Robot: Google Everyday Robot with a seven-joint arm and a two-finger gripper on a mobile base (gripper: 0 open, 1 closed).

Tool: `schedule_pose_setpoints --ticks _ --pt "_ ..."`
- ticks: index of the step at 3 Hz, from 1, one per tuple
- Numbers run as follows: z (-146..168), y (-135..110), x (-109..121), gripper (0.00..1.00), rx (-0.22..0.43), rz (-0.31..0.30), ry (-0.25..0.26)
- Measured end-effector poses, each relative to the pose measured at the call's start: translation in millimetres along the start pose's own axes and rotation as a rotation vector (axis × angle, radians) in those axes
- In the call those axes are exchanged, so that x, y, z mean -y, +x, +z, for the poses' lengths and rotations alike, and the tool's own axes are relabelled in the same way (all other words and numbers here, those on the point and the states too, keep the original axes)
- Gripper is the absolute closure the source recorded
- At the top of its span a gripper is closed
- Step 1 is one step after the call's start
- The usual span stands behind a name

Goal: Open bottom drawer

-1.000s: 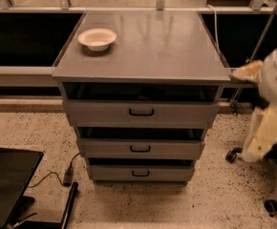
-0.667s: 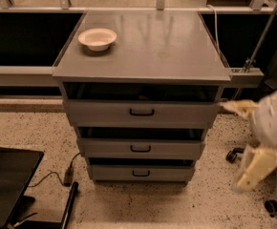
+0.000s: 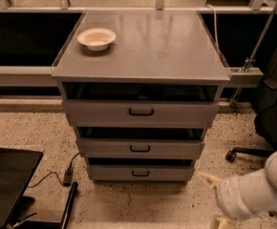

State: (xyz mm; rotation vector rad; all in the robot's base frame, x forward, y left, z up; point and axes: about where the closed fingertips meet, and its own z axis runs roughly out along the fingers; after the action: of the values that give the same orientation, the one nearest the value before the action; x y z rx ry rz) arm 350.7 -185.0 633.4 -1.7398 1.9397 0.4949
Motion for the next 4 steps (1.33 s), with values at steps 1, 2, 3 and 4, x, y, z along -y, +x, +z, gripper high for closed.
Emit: schedule_pose_setpoints --ticks 1,2,3,4 --pt "98.4 43.9 -45.6 0.00 -0.059 0.011 -0.125" --pt "160.6 74.1 -60.7 0.00 -0.107 0.041 -0.141" --pt "194.5 90.4 -58.7 0.00 -0.133 0.055 -0.111" --pt "195.4 88.6 -53.1 0.00 -0.129 0.053 -0.092"
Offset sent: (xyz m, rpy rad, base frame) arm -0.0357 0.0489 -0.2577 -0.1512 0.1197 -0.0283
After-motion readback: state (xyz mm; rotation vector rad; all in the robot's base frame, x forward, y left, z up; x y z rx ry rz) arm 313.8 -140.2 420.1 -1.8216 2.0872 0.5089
